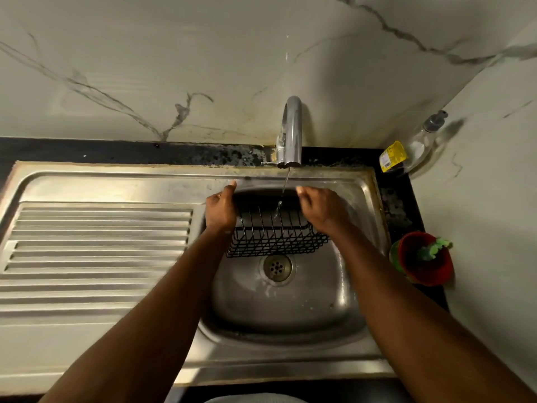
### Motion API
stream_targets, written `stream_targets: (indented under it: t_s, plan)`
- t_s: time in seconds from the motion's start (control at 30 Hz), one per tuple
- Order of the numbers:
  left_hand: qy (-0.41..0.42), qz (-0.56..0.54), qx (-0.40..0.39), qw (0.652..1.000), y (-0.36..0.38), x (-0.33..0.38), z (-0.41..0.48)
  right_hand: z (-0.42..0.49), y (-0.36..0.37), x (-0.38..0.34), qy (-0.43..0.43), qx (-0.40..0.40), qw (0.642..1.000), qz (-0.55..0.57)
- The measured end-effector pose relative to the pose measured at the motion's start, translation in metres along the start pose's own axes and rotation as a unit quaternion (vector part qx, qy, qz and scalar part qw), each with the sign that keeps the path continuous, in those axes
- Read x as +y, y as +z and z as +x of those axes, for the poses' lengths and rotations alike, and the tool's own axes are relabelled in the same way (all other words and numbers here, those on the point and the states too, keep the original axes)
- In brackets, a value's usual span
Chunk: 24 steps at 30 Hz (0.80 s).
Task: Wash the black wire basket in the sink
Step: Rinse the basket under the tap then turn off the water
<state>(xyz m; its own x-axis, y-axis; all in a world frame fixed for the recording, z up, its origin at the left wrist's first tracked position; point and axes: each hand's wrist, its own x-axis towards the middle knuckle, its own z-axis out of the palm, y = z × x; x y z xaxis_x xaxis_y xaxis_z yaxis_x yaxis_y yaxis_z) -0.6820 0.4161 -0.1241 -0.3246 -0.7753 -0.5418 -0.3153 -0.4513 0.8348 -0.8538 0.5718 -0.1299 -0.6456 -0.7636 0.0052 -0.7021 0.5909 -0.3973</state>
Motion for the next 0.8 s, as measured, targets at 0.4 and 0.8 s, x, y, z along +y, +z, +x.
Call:
stream_targets:
  t_s: [0.4, 0.8]
  plan:
    - [0.024, -0.017, 0.001, 1.0, -0.007, 0.004, 0.011, 0.013, -0.008, -0.059, -0.121, -0.064, 0.99, 0.028]
    - [0.199, 0.244, -0.032, 0.949, -0.011, -0.008, 0.002, 0.024, -0.036, -0.008, -0.018, -0.099, 0.988, -0.116]
